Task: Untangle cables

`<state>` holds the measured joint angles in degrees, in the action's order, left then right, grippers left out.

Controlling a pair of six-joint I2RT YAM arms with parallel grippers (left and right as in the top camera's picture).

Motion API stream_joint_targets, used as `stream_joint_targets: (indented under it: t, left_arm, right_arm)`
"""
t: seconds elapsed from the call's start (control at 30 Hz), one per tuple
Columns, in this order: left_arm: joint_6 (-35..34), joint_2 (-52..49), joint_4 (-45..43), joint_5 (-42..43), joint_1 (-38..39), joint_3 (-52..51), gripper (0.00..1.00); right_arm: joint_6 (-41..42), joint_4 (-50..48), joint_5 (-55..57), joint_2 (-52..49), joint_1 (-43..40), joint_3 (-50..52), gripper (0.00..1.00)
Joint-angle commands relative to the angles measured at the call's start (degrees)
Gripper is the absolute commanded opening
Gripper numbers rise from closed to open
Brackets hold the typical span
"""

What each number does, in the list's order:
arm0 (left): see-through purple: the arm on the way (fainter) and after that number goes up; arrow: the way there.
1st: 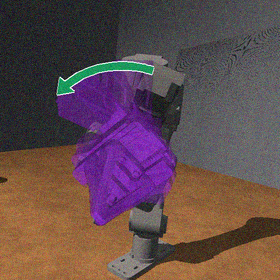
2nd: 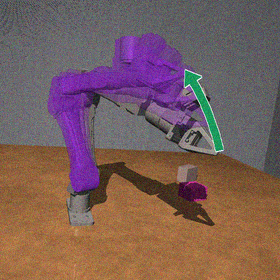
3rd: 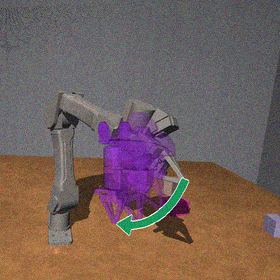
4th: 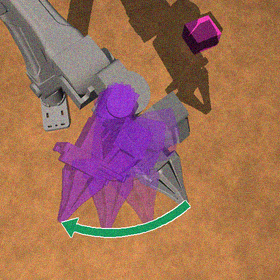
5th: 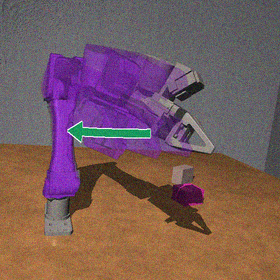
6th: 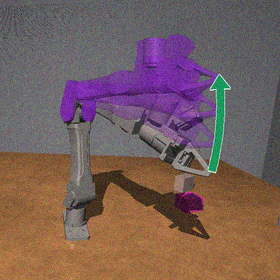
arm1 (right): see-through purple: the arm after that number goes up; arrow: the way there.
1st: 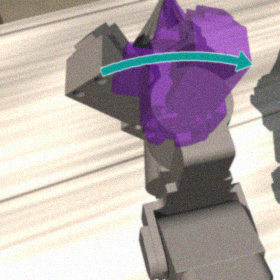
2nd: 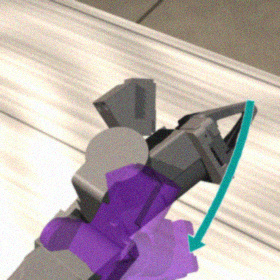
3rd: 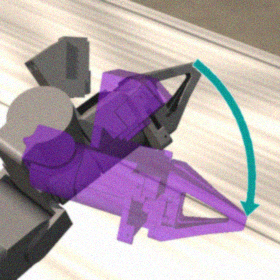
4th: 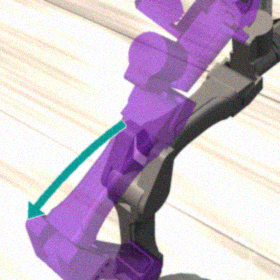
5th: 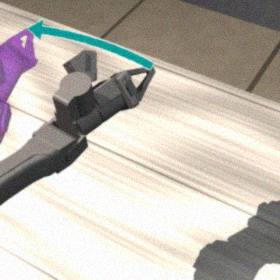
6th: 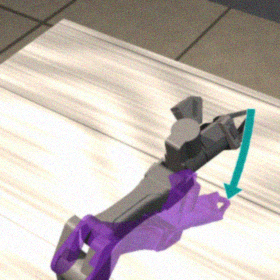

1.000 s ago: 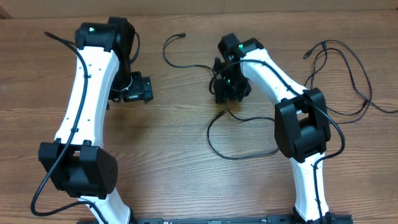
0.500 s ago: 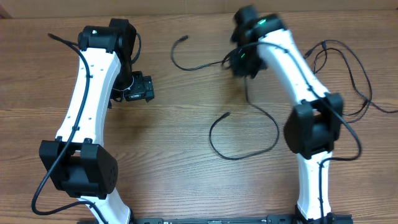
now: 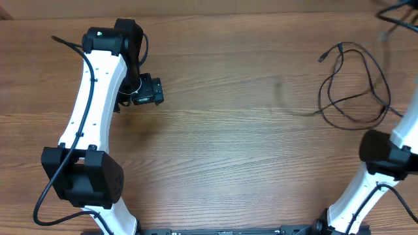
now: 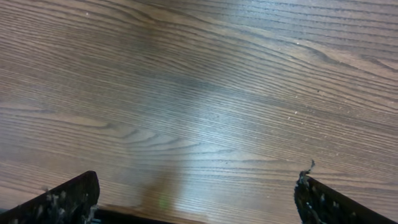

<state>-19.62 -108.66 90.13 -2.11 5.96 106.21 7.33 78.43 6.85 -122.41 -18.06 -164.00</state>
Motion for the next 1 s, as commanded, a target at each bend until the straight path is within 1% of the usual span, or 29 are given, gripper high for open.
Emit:
stream_joint_targets:
  t: [0.0,0.1,0.27,0.4,0.6,0.73,0.87,0.93,0.97]
  left_arm:
    - [-1.2,0.3,-0.2,1.7,0.1,-0.1,1.0]
    - [-1.2,0.3,-0.3,1.7,0.1,-0.1,1.0]
    - [-1.2,0.3,-0.3,2.0,0.1,-0.1,1.0]
    - [-1.3,0.3,-0.4,2.2,0.2,-0.1,1.0]
    - [-1.2,0.3,-0.3,2.2,0.2,-0.1,1.0]
    - [-1.2,0.3,-0.5,2.2,0.4,-0.1,1.0]
    - [-1.2,0.3,-0.6,2.2,0.5,-0.1,1.0]
    - [-1.2,0.3,-0.6,2.2,0.5,-0.1,1.0]
    - [-1.2,0.3,-0.6,2.2,0.5,-0.1,1.0]
  right_arm:
    - [1.6,-0.4,-0.4,1.9,-1.3,-3.1,0.04]
    - [1.6,0.2,-0.5,1.9,-1.7,-3.1,0.04]
    - [1.6,4.6,-0.4,1.9,-1.7,-2.4,0.04]
    - [1.2,8.0,1.1,1.9,-1.7,1.3,0.04]
    - [1.2,7.5,5.5,1.9,-1.8,8.0,0.04]
    - [1.2,6.9,8.5,1.9,-1.9,9.0,0.04]
    - [1.2,7.1,8.5,1.9,-1.9,9.1,0.05]
    - [1.2,7.2,7.5,1.9,-1.9,9.1,0.29]
    - [1.2,7.3,6.3,1.9,-1.9,9.1,0.44]
